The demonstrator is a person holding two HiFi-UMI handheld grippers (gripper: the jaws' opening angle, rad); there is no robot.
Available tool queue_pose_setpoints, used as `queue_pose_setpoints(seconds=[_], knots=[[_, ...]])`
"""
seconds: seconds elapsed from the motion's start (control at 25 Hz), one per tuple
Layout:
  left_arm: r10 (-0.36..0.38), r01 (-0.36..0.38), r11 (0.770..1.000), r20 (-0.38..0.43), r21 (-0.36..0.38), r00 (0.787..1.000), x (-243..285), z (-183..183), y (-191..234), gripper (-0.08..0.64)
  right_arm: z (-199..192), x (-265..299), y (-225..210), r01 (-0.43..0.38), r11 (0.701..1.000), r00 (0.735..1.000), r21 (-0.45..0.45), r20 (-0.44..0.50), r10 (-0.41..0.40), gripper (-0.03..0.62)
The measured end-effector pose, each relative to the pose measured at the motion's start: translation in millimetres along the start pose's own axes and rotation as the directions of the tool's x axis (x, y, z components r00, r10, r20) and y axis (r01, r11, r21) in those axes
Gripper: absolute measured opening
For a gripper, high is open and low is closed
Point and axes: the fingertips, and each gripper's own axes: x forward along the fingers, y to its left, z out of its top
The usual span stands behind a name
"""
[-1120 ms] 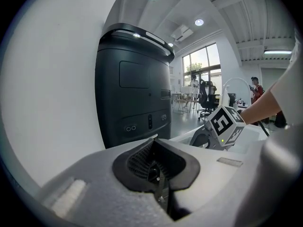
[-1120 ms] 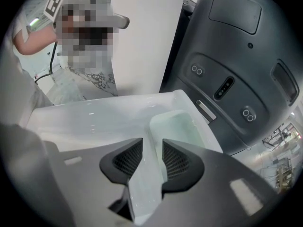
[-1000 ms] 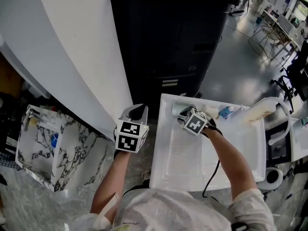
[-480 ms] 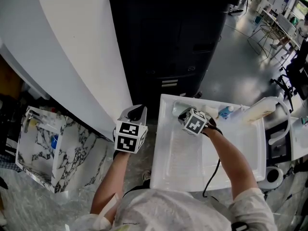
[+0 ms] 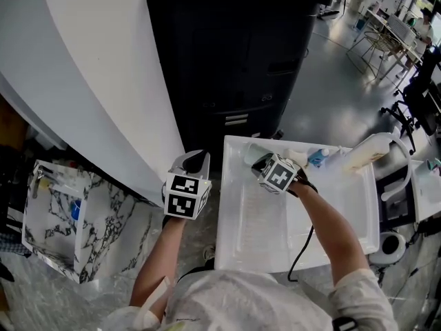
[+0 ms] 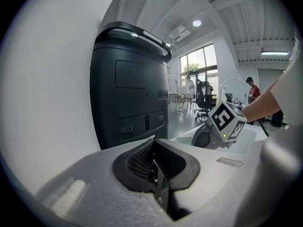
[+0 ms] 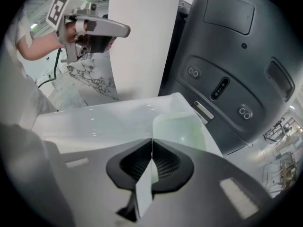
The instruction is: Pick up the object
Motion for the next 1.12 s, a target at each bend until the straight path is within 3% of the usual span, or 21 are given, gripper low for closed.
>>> queue_pose_setpoints(seconds=[0.6,1.12], knots=[[-0.099,0.099,0.995,0.033,0.013,0.995,20.8,23.8,-28.7,-0.003,22.8,-62.7,-18.4,0.115,0.987,0.986,0.113,0.110,-0.128,0.009],[-0.141,0.140,0.990,0.059,0.029,0.988,35.5,56.8,-62.1,-0.003,41.2,-136.4,-31.8,0.189,0.960,0.935,0.208,0.259,-0.240,0.009]])
